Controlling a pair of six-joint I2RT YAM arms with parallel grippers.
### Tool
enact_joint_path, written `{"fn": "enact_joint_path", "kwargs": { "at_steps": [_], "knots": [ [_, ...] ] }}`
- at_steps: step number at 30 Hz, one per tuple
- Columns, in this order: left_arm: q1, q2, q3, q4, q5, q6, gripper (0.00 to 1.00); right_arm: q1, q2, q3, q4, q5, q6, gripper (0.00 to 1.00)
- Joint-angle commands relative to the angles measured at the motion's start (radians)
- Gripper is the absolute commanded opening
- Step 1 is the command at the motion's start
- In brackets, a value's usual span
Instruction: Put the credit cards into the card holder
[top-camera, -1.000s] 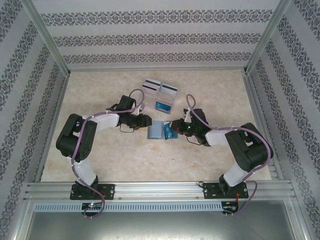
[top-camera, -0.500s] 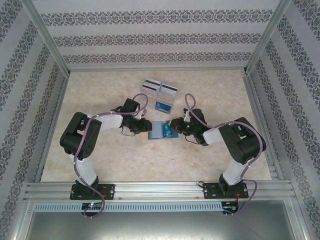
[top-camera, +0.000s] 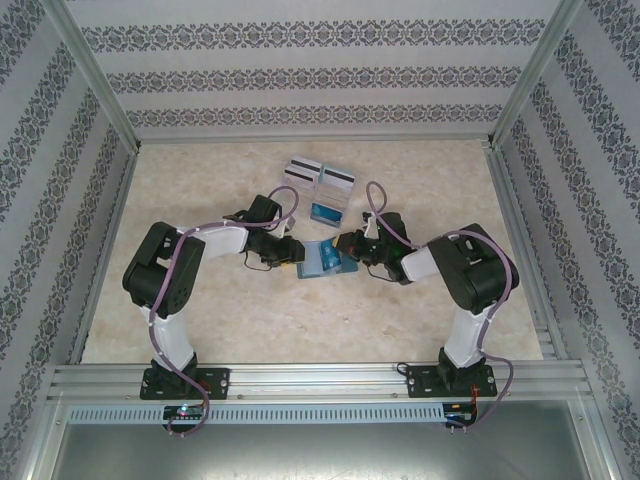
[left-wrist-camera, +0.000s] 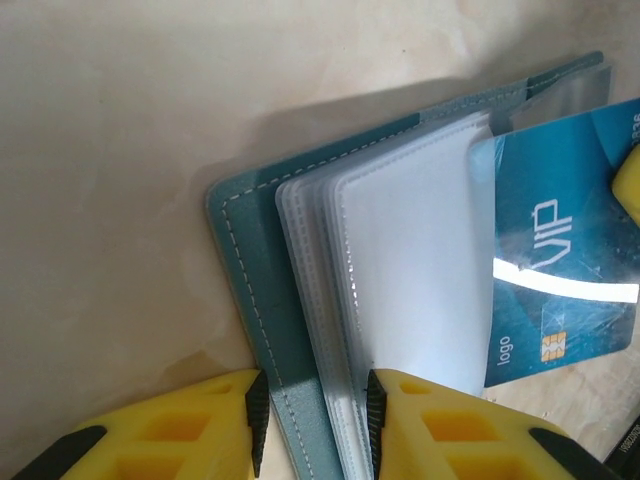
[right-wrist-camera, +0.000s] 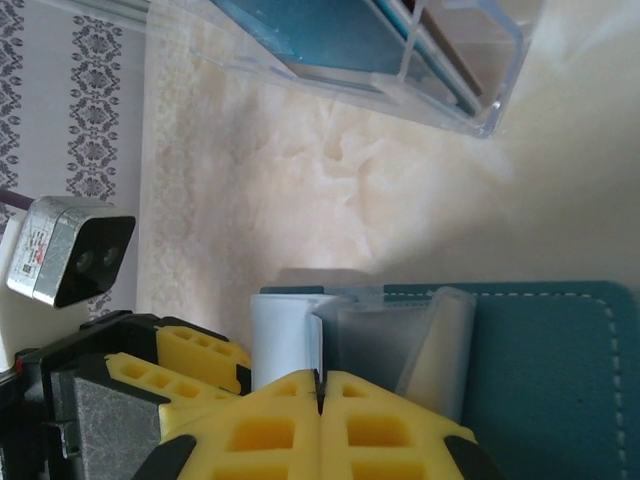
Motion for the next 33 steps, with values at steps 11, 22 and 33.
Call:
{"fn": "enact_joint_path", "kwargs": {
  "at_steps": [11,22,33],
  "knots": [
    [-0.025,0.05,0.007,-0.001,0.0,0.014,0.32,0.052,0.025,0.022,0.056,0.024,-0.09,0.0],
    [-0.028,0.049,-0.014,0.039,0.012,-0.013,0.21,0.16,0.008,0.047,-0.122,0.172,-0.125,0.0],
    [-0.031,0.04,-0.017,0.035,0.006,-0.012,0.18,0.206,-0.068,0.101,-0.316,0.242,-0.219,0.32]
  ]
}}
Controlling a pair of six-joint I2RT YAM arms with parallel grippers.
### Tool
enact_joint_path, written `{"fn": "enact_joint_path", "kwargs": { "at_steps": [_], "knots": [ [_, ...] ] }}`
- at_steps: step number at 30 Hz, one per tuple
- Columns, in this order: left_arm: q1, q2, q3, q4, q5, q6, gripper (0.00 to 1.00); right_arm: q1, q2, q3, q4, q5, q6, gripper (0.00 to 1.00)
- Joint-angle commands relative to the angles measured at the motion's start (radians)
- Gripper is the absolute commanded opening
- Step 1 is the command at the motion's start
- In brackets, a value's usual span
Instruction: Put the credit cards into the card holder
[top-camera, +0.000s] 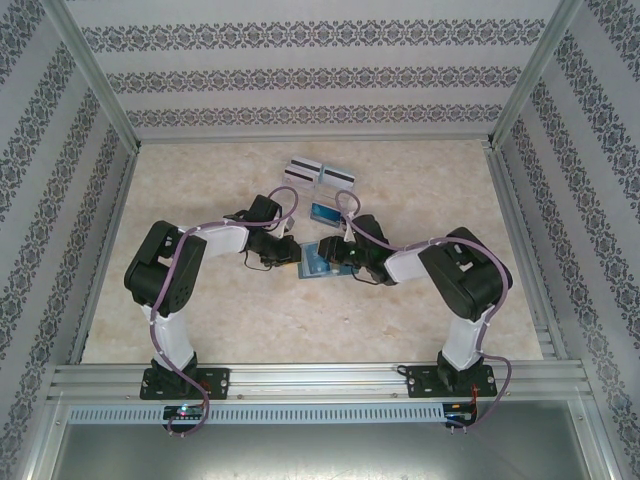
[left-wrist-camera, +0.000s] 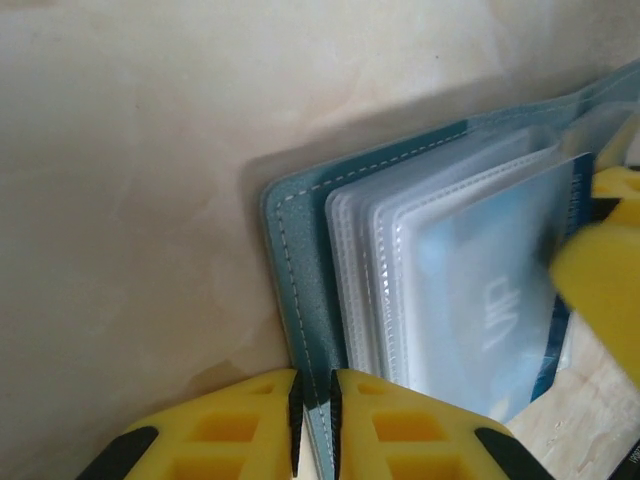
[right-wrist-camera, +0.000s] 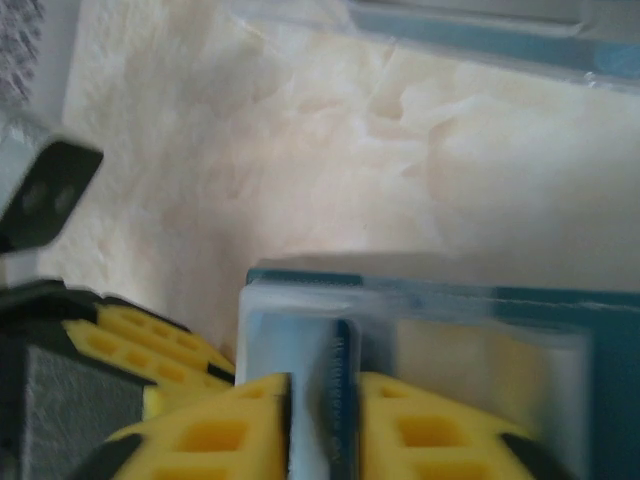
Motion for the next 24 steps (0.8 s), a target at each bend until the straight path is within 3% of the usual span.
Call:
{"fn": "enact_joint_path", "kwargs": {
  "at_steps": [1,4,10,16,20,24],
  "knots": [
    [-0.033,0.03,-0.019,0.036,0.016,-0.005,0.18,0.02,-0.06,0.019,-0.144,0.011,-0.07,0.36],
    [-0.032,0.03,-0.015,0.026,0.009,0.002,0.17,-0.001,-0.123,0.04,-0.249,0.012,-0.107,0.44],
    [-0.03,0.03,-0.005,0.013,0.001,0.01,0.17,-0.043,-0.238,0.102,-0.462,0.005,-0.206,0.48],
    [-0.031,0.033,-0.005,0.017,0.001,0.005,0.17,-0.069,-0.255,0.154,-0.59,-0.073,-0.235,0.43],
    [-0.03,0.036,0.001,0.018,0.004,0.004,0.17,-0.04,-0.198,0.176,-0.605,-0.122,-0.22,0.37],
    [-0.031,0.037,0.007,0.018,0.004,0.002,0.17,-0.017,-0.118,0.202,-0.609,-0.12,-0.222,0.36]
  ]
}}
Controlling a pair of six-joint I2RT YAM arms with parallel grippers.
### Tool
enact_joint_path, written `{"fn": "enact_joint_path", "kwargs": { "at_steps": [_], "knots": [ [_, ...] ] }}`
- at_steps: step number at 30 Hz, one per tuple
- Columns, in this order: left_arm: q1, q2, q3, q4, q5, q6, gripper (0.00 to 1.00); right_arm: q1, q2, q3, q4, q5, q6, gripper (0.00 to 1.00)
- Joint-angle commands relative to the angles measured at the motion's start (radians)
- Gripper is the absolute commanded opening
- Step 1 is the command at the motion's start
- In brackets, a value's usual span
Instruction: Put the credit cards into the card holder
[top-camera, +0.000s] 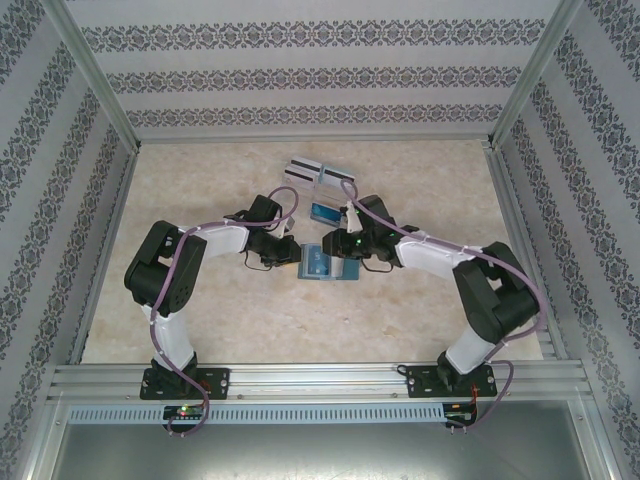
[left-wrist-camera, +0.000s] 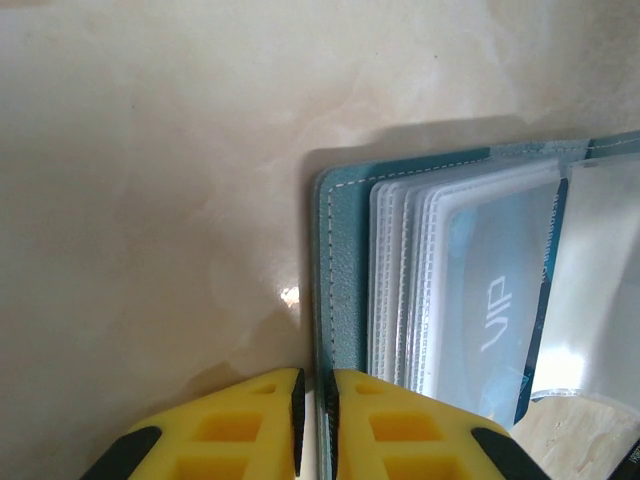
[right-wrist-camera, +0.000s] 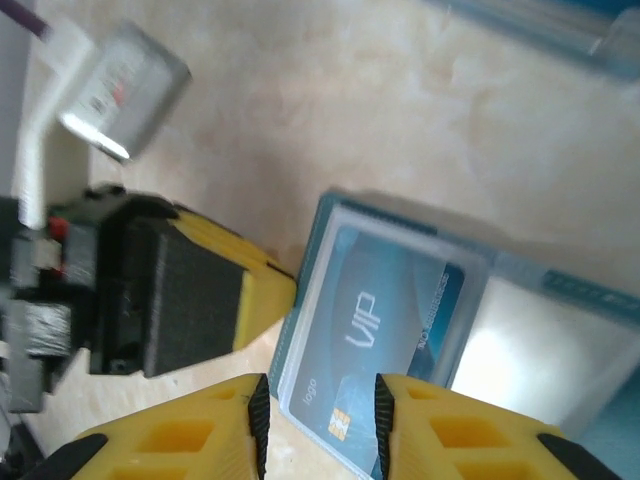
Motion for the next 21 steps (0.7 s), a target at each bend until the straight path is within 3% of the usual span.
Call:
{"fn": "enact_joint_path", "kwargs": {
  "at_steps": [1,7,21],
  "knots": [
    [-0.03,0.037,0.006,0.017,0.006,0.002,0.17,0.018,0.069,0.035,-0.051,-0.022,-0.024,0.36],
    [-0.031,0.032,0.005,0.008,0.0,0.008,0.17,0.029,0.105,0.061,-0.115,0.065,-0.062,0.36],
    [-0.031,0.041,0.004,0.025,0.011,-0.004,0.17,0.075,0.144,0.138,-0.149,0.067,-0.083,0.35]
  ]
}}
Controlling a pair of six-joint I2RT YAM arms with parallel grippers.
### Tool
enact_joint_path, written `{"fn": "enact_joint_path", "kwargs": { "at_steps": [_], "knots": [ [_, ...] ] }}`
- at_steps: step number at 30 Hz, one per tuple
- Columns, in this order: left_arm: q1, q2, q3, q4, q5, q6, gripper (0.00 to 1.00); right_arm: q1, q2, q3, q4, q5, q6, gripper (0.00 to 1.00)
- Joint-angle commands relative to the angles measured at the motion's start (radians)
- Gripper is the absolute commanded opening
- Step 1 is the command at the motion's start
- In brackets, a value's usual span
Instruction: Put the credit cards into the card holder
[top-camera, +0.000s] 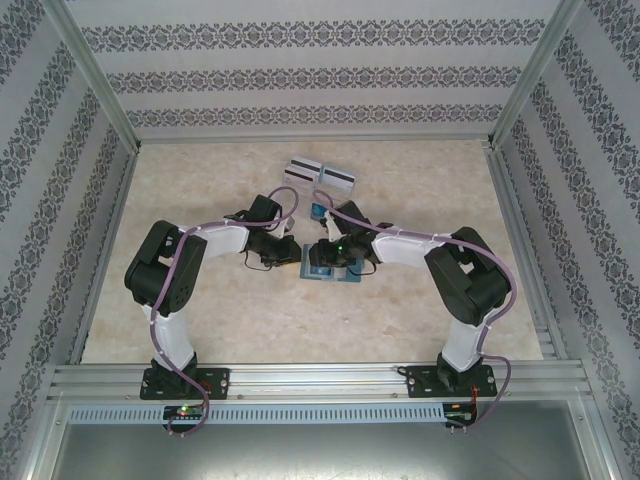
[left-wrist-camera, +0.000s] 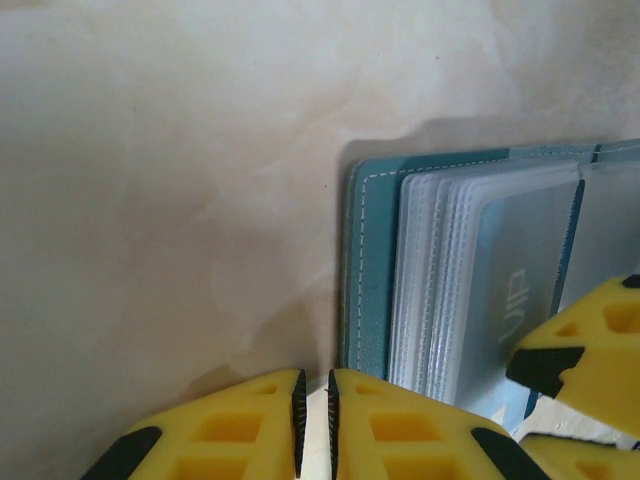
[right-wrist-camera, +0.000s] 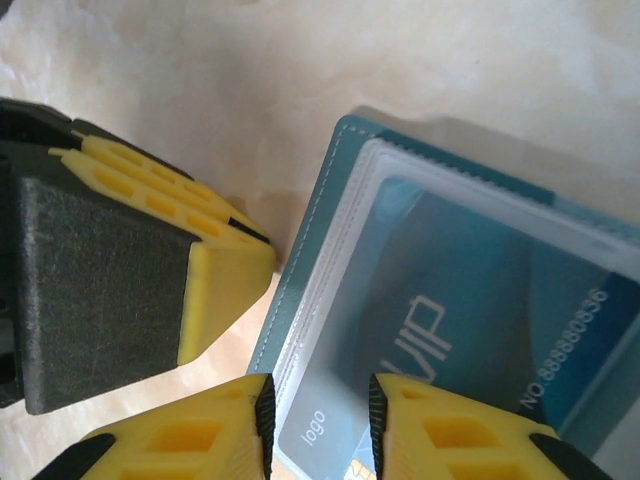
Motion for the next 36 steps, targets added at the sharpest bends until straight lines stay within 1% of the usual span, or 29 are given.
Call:
{"fn": "enact_joint_path", "kwargs": {
  "at_steps": [1,2,4,6,8,10,11,15,19,21,24,25,28,29,32,36],
  "knots": [
    [-0.03,0.039,0.002,0.022,0.008,-0.003,0.17,-0.011,-0.022,0.021,-0.054,0.025,-0.041,0.37],
    [-0.031,0.039,-0.001,0.023,0.008,-0.002,0.17,-0.015,-0.037,0.025,-0.073,0.025,-0.054,0.4],
    [-0.03,0.04,-0.003,0.028,0.008,-0.005,0.17,-0.012,-0.069,0.042,-0.131,0.06,-0.087,0.42],
    [-0.028,0.038,-0.004,0.034,0.006,-0.009,0.17,0.005,-0.091,0.069,-0.205,0.127,-0.122,0.46],
    [-0.029,0.037,-0.011,0.055,0.005,-0.023,0.17,0.034,-0.091,0.108,-0.288,0.202,-0.155,0.54],
    [-0.029,0.041,-0.013,0.068,0.01,-0.033,0.17,0.062,-0.083,0.138,-0.343,0.274,-0.158,0.59],
    [-0.03,0.042,-0.016,0.078,0.013,-0.038,0.17,0.073,-0.076,0.151,-0.358,0.29,-0.163,0.61],
    [-0.03,0.03,-0.036,0.087,0.003,-0.044,0.17,0.092,-0.039,0.162,-0.367,0.285,-0.128,0.62],
    [-0.027,0.011,-0.064,0.104,-0.019,-0.063,0.17,0.106,-0.009,0.166,-0.386,0.321,-0.074,0.63],
    [-0.028,0.011,-0.08,0.132,-0.019,-0.087,0.17,0.122,0.0,0.176,-0.391,0.355,-0.064,0.66],
    [-0.027,0.018,-0.117,0.206,-0.012,-0.144,0.17,0.152,0.048,0.24,-0.436,0.407,-0.064,0.73],
    [-0.028,0.019,-0.127,0.223,-0.01,-0.156,0.17,0.157,0.064,0.256,-0.443,0.414,-0.063,0.77],
    [-0.028,0.014,-0.154,0.255,-0.014,-0.179,0.17,0.168,0.092,0.279,-0.435,0.421,-0.054,0.81],
    [-0.03,0.007,-0.167,0.27,-0.016,-0.188,0.17,0.17,0.1,0.285,-0.437,0.428,-0.053,0.83],
    [-0.029,-0.007,-0.201,0.308,-0.018,-0.211,0.17,0.173,0.133,0.31,-0.46,0.445,-0.053,0.84],
    [-0.028,-0.019,-0.22,0.319,-0.024,-0.214,0.17,0.174,0.138,0.307,-0.461,0.461,-0.054,0.81]
  ]
}}
